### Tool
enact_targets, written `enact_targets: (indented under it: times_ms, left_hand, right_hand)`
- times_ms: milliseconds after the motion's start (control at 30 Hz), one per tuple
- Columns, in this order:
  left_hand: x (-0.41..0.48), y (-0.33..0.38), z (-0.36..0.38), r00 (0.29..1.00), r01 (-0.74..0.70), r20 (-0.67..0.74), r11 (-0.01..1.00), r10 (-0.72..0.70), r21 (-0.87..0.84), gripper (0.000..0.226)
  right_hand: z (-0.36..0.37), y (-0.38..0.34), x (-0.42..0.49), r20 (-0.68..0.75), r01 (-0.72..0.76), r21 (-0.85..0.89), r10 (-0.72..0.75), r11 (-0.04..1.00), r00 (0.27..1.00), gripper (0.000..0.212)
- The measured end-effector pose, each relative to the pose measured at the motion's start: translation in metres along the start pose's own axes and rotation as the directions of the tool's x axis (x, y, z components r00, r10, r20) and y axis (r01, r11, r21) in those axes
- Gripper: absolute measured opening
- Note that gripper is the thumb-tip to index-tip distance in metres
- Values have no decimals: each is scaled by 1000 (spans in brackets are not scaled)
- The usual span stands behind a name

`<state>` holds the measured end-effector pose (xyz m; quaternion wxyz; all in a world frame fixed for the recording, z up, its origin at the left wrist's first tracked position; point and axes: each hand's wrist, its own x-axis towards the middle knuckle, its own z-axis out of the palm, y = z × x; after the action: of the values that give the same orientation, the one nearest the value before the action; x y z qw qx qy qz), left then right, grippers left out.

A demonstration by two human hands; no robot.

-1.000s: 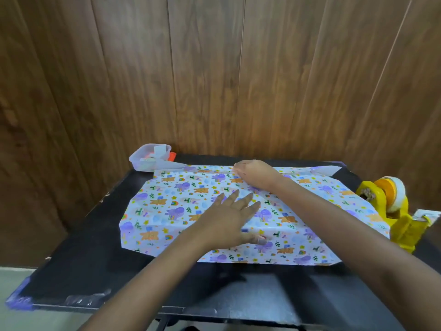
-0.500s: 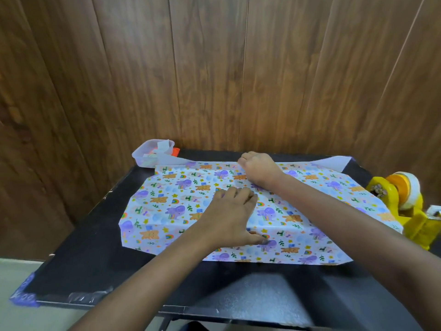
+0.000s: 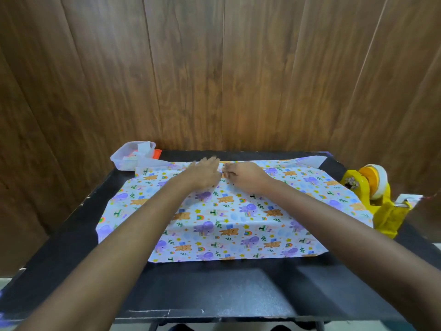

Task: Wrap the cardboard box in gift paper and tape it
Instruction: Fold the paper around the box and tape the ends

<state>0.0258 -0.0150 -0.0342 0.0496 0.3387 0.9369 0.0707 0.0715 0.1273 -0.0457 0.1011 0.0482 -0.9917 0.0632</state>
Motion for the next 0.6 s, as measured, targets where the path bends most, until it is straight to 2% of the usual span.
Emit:
enact_targets:
  times_ms: [100, 233, 333, 433, 500, 567, 600]
  left_hand:
    - [7, -5, 11, 998, 26, 48, 991, -33, 128, 51]
    - [3, -2, 14, 998, 60, 16, 992, -63, 112, 54]
    - [5, 0, 14, 994, 98, 25, 981, -104, 165, 55]
    - [5, 4, 14, 990, 130, 24, 973, -137, 190, 55]
    - [2, 4, 14, 990, 129, 20, 964, -138, 233, 54]
    - [2, 4, 15, 991, 120, 23, 962, -130, 245, 53]
    - [2, 2, 15, 991, 121, 22, 963, -130, 241, 53]
  right_hand:
    - [-5, 1, 6, 24, -81, 124, 79, 989, 997, 36]
    - [3, 13, 6, 265, -239, -45, 242, 970, 933, 65]
    - [-3, 37, -6, 268, -408, -51, 406, 911, 874, 76]
    - [-10, 51, -23, 270, -489, -44, 482, 871, 834, 78]
    - [-18, 49, -33, 253, -521, 78, 489, 850, 835, 69]
    - [-33, 49, -50, 101, -483, 310, 477, 819, 873, 45]
    - [-43, 53, -61, -2, -460, 422, 508, 782, 861, 39]
